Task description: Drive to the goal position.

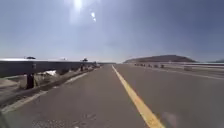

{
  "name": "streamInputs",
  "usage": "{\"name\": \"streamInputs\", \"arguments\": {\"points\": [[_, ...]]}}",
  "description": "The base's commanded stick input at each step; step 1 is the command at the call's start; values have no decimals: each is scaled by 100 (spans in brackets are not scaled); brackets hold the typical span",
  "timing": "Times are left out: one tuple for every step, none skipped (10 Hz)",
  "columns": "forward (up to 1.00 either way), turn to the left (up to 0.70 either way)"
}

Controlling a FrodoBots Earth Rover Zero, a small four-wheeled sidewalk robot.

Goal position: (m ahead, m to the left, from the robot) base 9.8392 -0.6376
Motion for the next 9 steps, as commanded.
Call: {"name": "streamInputs", "arguments": {"points": [[85,0],[85,0],[85,0],[85,0],[85,0],[85,0],[85,0],[85,0],[85,0]]}}
